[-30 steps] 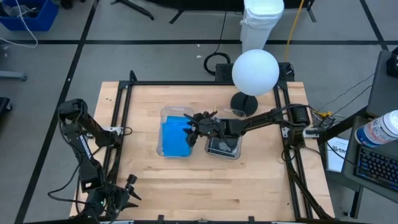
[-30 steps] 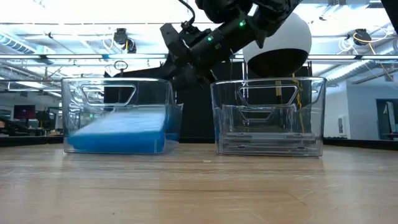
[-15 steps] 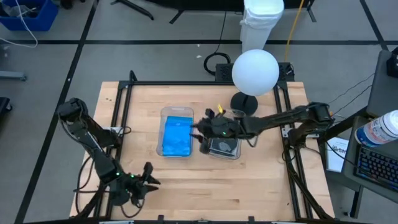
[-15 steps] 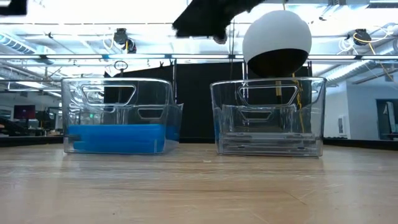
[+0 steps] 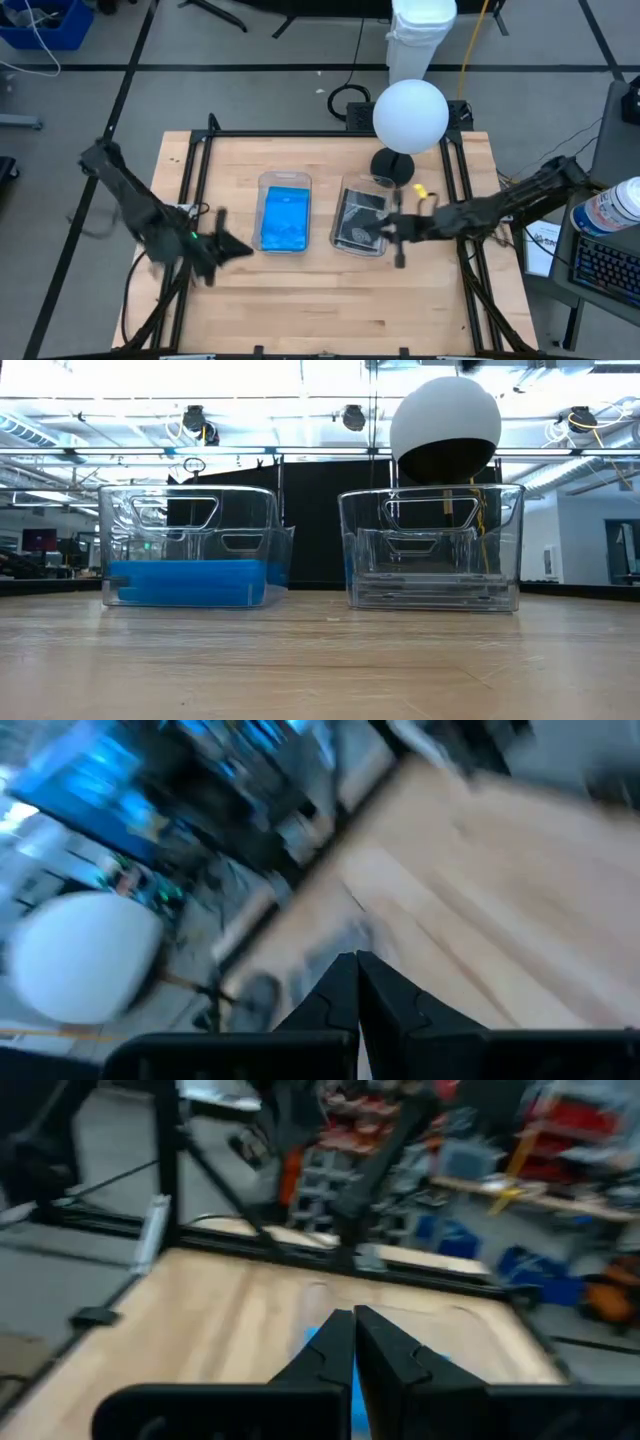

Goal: Pick & place jewel cases by type
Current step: Return to Home Position

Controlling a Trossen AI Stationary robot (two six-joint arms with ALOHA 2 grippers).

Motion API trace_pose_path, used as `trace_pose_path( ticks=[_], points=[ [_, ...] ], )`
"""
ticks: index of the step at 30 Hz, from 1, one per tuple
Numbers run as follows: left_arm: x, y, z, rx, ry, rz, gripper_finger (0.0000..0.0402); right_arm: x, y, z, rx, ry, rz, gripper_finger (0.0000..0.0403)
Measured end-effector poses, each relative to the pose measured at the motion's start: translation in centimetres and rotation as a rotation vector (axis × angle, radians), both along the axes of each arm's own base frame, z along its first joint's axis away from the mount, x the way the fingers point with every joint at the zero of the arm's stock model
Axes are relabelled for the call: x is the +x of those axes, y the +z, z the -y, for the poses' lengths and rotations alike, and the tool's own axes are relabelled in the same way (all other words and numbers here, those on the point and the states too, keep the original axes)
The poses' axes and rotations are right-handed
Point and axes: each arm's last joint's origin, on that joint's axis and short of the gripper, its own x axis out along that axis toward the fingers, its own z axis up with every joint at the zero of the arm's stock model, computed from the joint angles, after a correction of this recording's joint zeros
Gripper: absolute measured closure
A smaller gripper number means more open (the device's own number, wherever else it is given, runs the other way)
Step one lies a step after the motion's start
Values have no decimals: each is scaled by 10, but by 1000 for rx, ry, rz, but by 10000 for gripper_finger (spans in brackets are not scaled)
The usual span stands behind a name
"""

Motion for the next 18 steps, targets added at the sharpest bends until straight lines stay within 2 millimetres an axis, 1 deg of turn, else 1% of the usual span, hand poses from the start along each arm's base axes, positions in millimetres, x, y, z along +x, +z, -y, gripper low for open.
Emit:
trace_pose_path(
  ticks=[2, 4, 7, 10, 13, 16, 18],
  points=[
    [-9, 22, -19, -82, -18, 106, 393, -22, -12, 7, -18, -52, 44, 401],
    [-17, 37, -40, -167, -51, 214, 393, -39, -29, 16, -19, -93, 90, 402],
    [-21, 44, -67, -251, -28, 347, 398, -56, -52, 31, 14, -103, 202, 402],
    [-30, 51, -91, -351, 116, 382, 397, -72, -62, 39, 53, -83, 259, 402],
    [-51, 60, -105, -434, 174, 377, 398, -88, -63, 44, 97, -83, 264, 402],
    [-72, 59, -110, -477, 91, 351, 399, -101, -64, 45, 115, -30, 223, 403],
    [-79, 54, -110, -496, 48, 337, 399, -108, -63, 45, 119, 26, 221, 403]
  ],
)
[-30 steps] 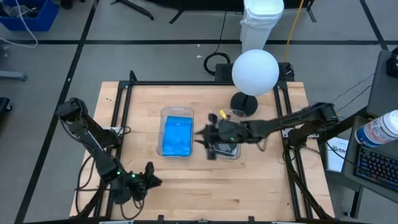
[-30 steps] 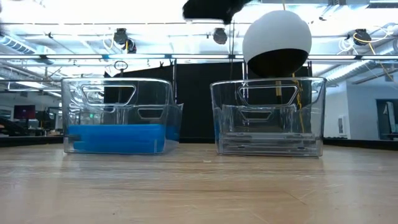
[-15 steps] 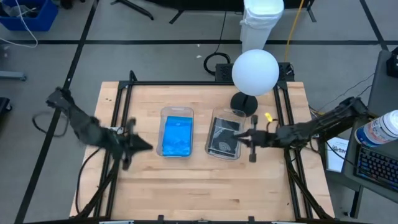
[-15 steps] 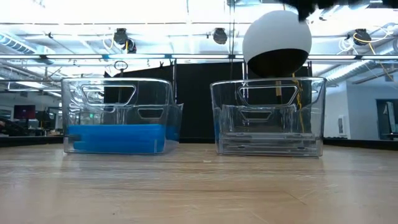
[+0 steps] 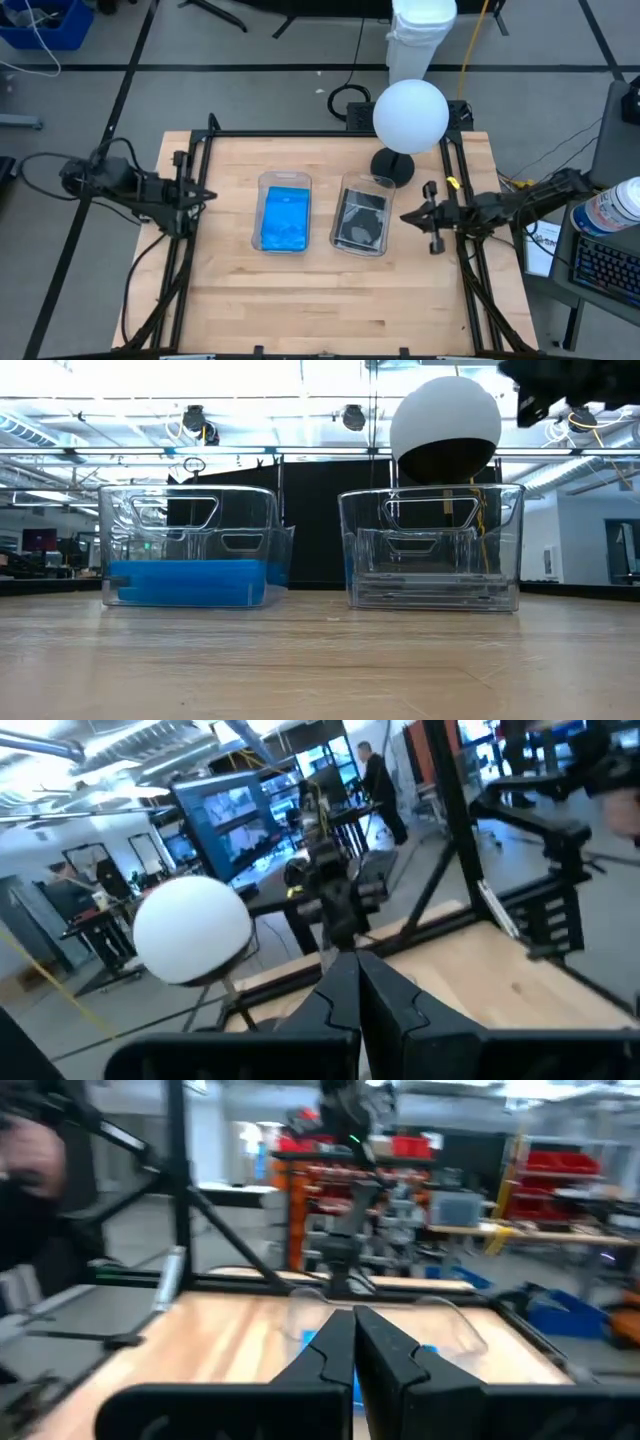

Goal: Pick & place jewel cases by type
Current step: Return to Home Position

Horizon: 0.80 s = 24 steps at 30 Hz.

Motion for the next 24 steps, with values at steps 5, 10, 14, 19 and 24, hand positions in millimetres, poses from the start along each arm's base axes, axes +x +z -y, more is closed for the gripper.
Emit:
trace_pose_path(
  ticks=[5, 10, 14, 19, 24],
  points=[
    [1, -27, 0, 52, 32, -16, 399, -16, 7, 2, -5, 44, 71, 403],
    [2, -51, 1, 112, -4, 21, 400, -29, 10, 3, -60, 104, 114, 403],
    [-1, -68, 1, 56, -37, 121, 400, -36, 12, 5, -66, 120, 158, 403],
    [10, -119, 3, 43, 23, 110, 400, -34, -12, 5, -95, 95, 185, 403],
    [0, -122, -2, 15, 15, 208, 400, -35, -24, 9, -94, 3, 220, 403]
  ],
)
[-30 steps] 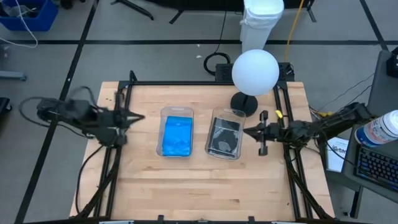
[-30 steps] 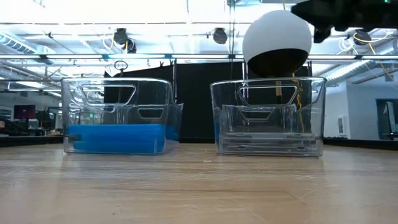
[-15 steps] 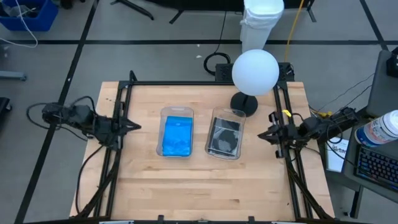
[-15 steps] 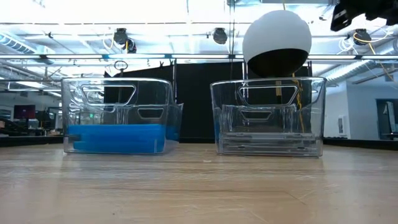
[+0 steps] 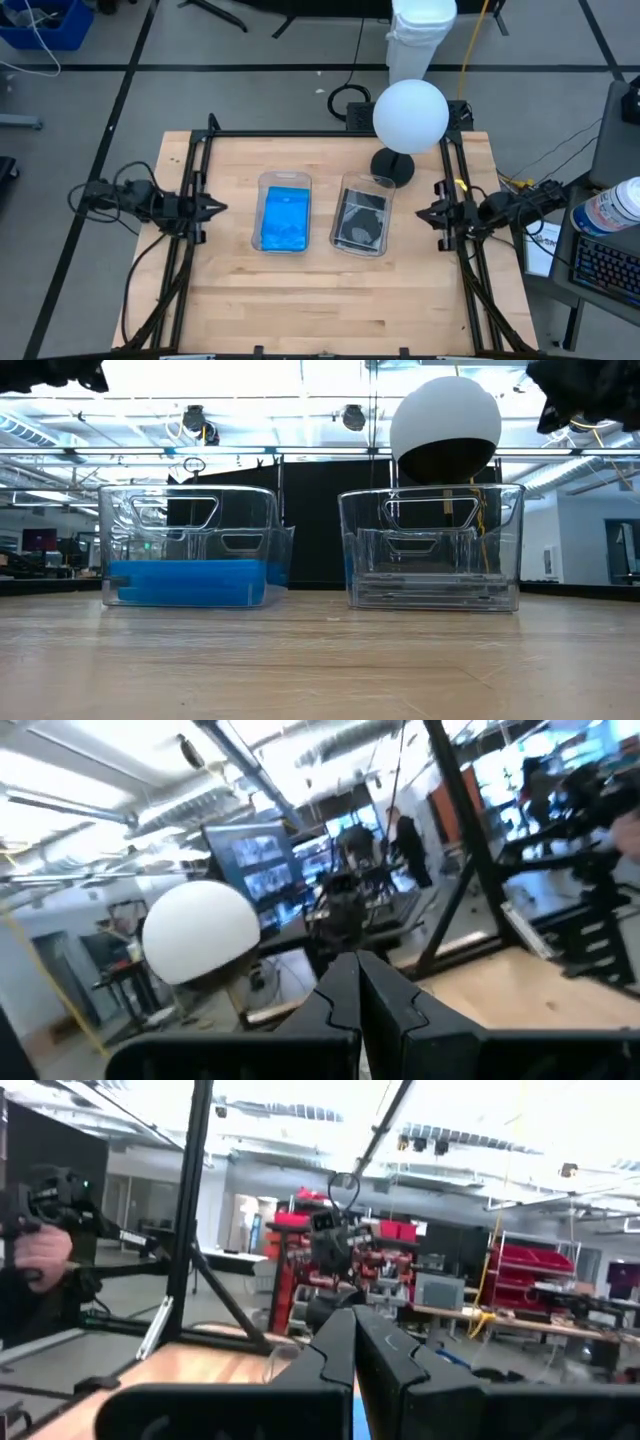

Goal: Pick & place jewel cases by type
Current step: Return to Home Position

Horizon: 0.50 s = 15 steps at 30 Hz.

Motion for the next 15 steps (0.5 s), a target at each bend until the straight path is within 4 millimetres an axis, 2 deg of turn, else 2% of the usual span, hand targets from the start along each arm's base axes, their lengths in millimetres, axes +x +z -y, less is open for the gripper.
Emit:
trace_pose_path(
  ticks=[3, 10, 15],
  points=[
    [-5, -5, -3, -21, -15, -13, 400, 0, -7, 0, 22, -1, -10, 403],
    [9, -35, -2, -62, -26, -77, 401, 0, -9, 0, 58, 1, 10, 403],
    [14, -52, 0, -122, -103, -103, 401, 1, -11, 0, 88, 8, -9, 403]
  ],
)
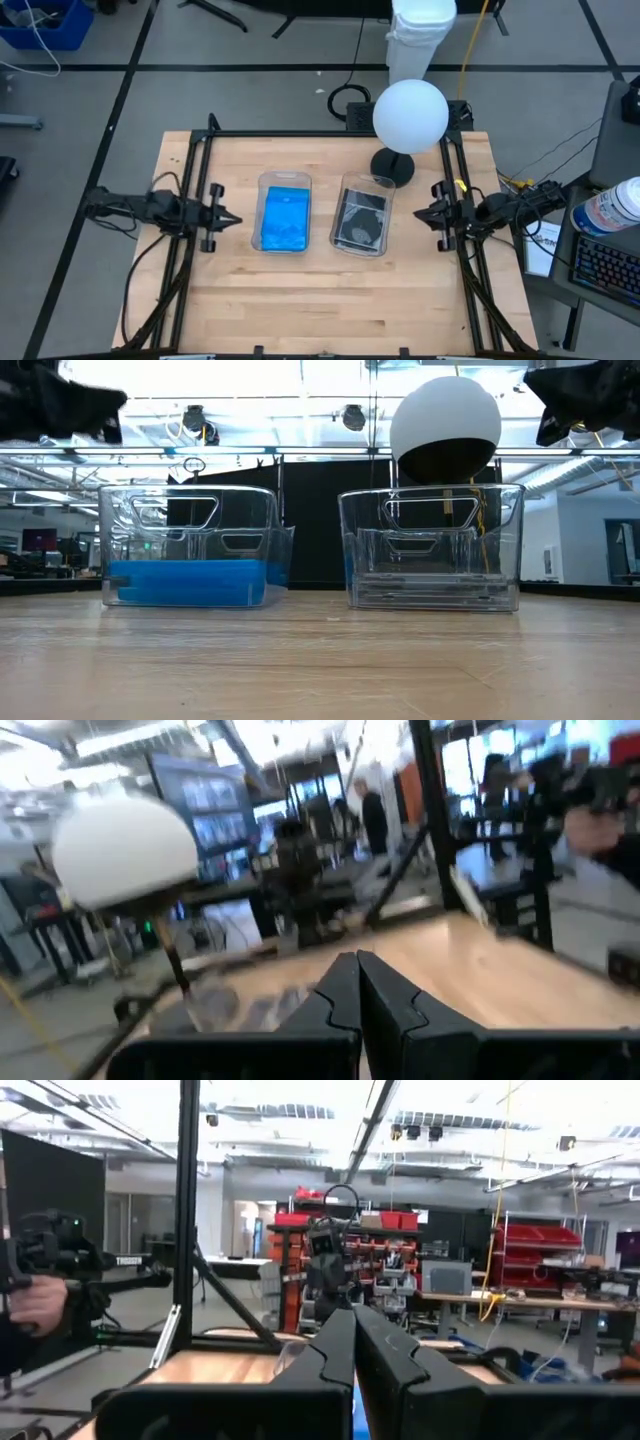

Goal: Pick & place jewel cases by type
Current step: Return to Home Position

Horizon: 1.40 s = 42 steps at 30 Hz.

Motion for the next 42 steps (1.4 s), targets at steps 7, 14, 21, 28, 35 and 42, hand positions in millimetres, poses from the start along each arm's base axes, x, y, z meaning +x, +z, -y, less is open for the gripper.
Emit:
trace_pose_path(
  ticks=[7, 14, 21, 28, 35, 42],
  points=[
    [6, -23, 0, -8, 9, -76, 401, 2, -8, 1, 46, -47, -83, 403],
    [6, -26, -2, -68, -28, -119, 401, 2, -9, 3, 64, -109, -96, 403],
    [7, -26, -5, -37, 47, -111, 382, 2, -9, 3, 59, -112, -95, 403],
    [7, -26, -6, -37, 91, -110, 360, 2, -9, 3, 59, -112, -92, 403],
    [7, -26, -6, -38, 91, -109, 358, 2, -9, 3, 59, -112, -92, 403],
    [7, -26, -6, -37, 91, -109, 357, 2, -9, 3, 58, -112, -93, 403]
  ],
)
